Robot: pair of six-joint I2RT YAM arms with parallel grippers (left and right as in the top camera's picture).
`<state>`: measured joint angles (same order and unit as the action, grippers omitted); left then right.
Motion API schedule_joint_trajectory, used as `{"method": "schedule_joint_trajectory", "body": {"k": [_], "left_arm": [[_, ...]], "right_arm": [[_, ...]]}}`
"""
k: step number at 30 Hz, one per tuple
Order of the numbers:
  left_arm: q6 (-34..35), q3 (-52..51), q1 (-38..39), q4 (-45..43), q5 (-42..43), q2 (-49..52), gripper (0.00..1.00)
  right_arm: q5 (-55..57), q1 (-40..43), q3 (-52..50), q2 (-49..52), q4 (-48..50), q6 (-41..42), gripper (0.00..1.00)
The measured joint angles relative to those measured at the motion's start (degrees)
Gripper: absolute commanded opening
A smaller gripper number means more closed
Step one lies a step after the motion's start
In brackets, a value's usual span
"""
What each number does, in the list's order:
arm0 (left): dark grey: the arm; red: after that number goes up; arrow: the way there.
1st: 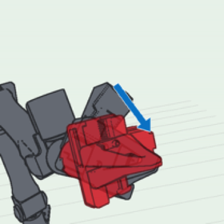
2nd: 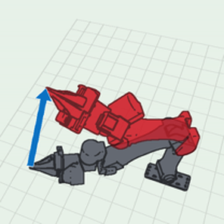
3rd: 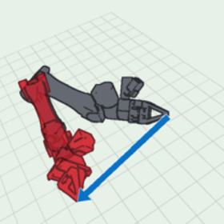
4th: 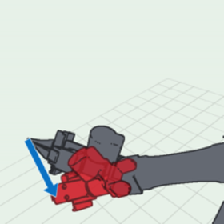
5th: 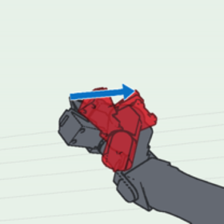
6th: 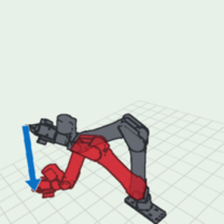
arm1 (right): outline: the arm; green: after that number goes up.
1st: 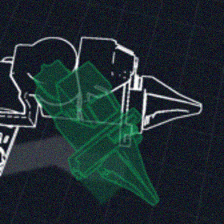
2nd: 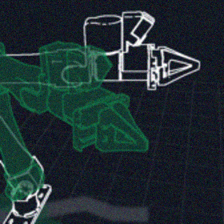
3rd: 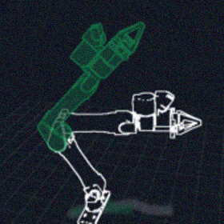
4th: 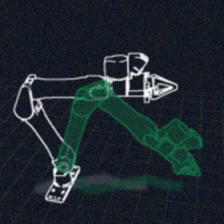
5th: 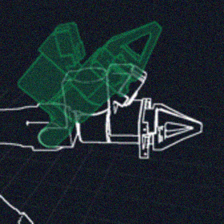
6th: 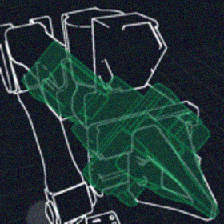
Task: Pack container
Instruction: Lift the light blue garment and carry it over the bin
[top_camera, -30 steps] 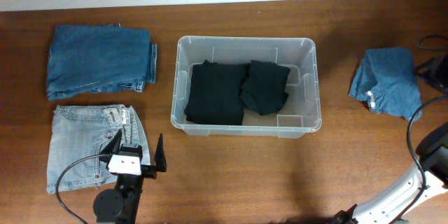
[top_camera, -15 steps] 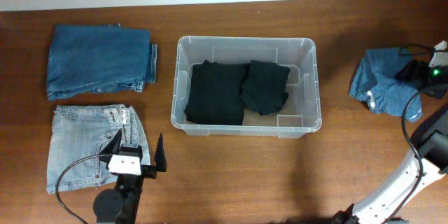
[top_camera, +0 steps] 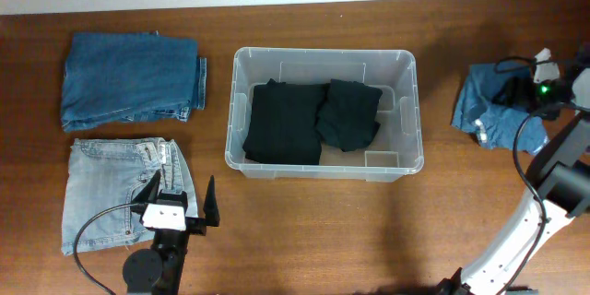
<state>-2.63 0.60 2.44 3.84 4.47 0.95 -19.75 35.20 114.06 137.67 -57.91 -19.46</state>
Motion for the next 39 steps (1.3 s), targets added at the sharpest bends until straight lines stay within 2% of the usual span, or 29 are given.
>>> {"method": "schedule_joint_trajectory", "body": {"k": [1,2,3,5,7,10,13,16,20,23,26,29,33,35,39], "left_arm": [[0.00,0.00,0.00,0.02,0.00,0.00,1.00],[0.00,0.00,0.00,0.02,0.00,0.00,0.99],[0.00,0.00,0.00,0.02,0.00,0.00,1.00],[0.00,0.00,0.00,0.00,0.00,0.00,0.99],[0.00,0.00,0.00,0.02,0.00,0.00,0.99],[0.00,0.00,0.00,0.00,0.00,0.00,1.00],[0.00,0.00,0.00,0.02,0.00,0.00,0.99],[0.00,0.00,0.00,0.00,0.00,0.00,0.99],[0.00,0.00,0.00,0.02,0.00,0.02,0.99],[0.00,0.00,0.00,0.00,0.00,0.00,0.99],[0.00,0.00,0.00,0.02,0.00,0.00,0.99],[0.00,0.00,0.00,0.02,0.00,0.00,0.99],[0.00,0.00,0.00,0.00,0.00,0.00,0.99],[0.00,0.00,0.00,0.00,0.00,0.00,0.99],[0.00,0.00,0.00,0.02,0.00,0.00,0.99]], "right_arm": [[-0.04,-0.15,0.00,0.00,-0.17,-0.17,0.50],[-0.04,-0.22,0.00,0.00,-0.37,-0.22,0.48],[-0.07,-0.20,0.00,0.00,-0.57,-0.42,0.35],[-0.50,0.02,0.00,0.00,-0.83,-0.24,0.22],[-2.56,0.37,0.00,0.00,-1.20,0.04,0.11],[-11.34,1.18,0.00,0.00,-2.34,0.13,0.05],[-28.81,2.19,1.27,0.00,-5.90,0.63,0.04],[-41.70,2.45,4.50,-0.11,-11.61,1.05,0.04],[-49.27,2.45,9.55,-2.47,-24.35,-0.52,0.04],[-51.15,2.45,12.61,-7.28,-31.32,-1.86,0.04],[-52.63,2.49,15.80,-16.46,-37.07,-2.67,0.04],[-53.00,2.49,16.48,-25.35,-39.04,-1.18,0.04],[-52.24,1.88,17.31,-37.38,-39.06,4.22,0.04],[-47.25,-0.83,17.40,-44.33,-39.06,9.18,0.04],[-37.86,-7.82,17.40,-49.31,-39.08,15.26,0.04]]}}
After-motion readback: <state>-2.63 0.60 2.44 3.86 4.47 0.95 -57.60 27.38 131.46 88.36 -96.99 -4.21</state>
